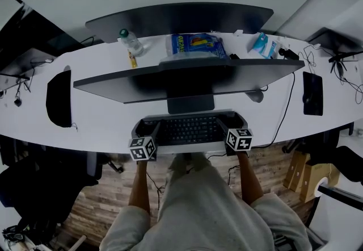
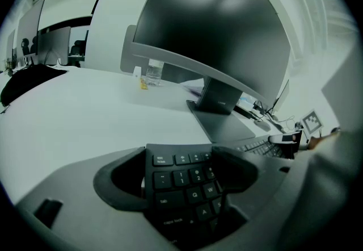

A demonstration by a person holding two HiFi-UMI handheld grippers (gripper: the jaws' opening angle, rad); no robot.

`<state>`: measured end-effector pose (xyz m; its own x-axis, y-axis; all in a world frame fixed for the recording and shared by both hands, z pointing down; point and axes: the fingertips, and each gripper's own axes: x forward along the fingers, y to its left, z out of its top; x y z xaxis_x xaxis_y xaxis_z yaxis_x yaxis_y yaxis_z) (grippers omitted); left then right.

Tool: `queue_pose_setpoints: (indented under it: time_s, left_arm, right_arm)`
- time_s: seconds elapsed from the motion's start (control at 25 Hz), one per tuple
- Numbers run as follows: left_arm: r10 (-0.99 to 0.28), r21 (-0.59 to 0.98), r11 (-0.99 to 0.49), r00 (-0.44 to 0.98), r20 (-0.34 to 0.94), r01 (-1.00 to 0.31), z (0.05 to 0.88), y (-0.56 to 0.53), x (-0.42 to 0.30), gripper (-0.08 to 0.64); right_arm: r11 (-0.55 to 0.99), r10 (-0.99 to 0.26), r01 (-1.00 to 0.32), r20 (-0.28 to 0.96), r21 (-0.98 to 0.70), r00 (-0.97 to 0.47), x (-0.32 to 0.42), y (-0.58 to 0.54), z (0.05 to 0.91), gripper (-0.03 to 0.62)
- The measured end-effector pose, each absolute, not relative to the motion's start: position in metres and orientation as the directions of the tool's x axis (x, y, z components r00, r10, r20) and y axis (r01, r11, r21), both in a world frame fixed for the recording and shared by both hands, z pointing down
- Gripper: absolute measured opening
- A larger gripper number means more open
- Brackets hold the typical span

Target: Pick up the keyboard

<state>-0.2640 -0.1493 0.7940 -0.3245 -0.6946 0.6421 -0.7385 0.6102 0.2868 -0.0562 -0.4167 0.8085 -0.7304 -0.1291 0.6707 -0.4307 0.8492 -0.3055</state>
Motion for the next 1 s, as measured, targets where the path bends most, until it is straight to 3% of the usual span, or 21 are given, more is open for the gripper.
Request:
queue_pose_setpoints:
  time_s: [0.08, 1.0]
  left_arm:
    - [-0.695, 0.287, 0.609, -0.323, 0.642, -0.739, 0.7940, -0.1493, -0.2641, 0.339]
    - [-0.697, 0.290, 0.603, -0.313, 0.645, -0.743, 0.7854, -0.1496, -0.2581, 0.339]
  right_arm:
    - [0.847, -0.120, -0.428, 0.670, -0.317, -0.733, -0.0576, -0.4155, 0.8075, 0.381]
    - [0.835, -0.131, -0.457, 0.697, -0.305, -0.705, -0.0491, -0.4132, 0.8018, 0.379]
